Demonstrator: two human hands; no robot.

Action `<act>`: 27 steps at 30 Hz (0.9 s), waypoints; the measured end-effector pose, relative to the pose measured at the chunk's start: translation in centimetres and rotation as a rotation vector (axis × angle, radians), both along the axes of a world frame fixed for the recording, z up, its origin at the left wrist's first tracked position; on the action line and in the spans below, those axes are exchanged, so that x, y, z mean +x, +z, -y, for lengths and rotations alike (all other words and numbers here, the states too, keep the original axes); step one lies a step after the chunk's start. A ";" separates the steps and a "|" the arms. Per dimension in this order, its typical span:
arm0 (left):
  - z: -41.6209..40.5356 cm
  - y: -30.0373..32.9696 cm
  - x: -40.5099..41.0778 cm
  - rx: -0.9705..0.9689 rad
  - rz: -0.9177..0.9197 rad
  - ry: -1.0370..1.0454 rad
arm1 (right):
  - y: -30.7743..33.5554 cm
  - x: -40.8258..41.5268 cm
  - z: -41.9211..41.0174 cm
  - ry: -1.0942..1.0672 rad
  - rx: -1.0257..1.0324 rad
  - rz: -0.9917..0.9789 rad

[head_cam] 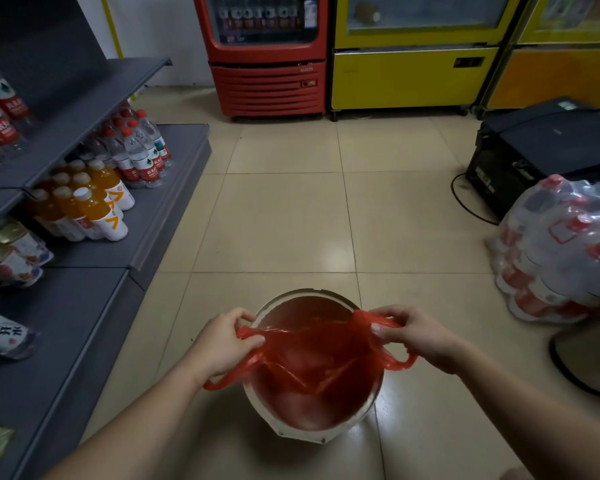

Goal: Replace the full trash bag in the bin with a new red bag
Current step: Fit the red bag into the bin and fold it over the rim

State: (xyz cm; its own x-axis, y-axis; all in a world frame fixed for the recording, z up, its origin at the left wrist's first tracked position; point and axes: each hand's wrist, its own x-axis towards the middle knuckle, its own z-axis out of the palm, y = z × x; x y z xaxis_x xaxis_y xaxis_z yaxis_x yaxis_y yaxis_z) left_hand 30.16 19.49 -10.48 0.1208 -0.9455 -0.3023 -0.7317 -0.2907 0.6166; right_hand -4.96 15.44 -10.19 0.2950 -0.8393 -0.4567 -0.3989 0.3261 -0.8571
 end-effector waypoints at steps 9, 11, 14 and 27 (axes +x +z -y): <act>-1.9 1.7 1.3 0.459 0.043 0.011 | 0.8 0.9 -2.2 0.237 0.084 -0.299; -2.3 1.9 1.9 0.520 0.046 -0.057 | 0.9 0.4 -2.5 0.291 0.107 -0.339; -3.2 1.7 2.8 0.568 0.059 -0.152 | 1.0 -0.9 -2.8 0.330 0.136 -0.393; -6.1 -2.4 5.3 0.615 0.111 -0.417 | -2.8 -4.0 -4.3 0.448 0.207 -0.585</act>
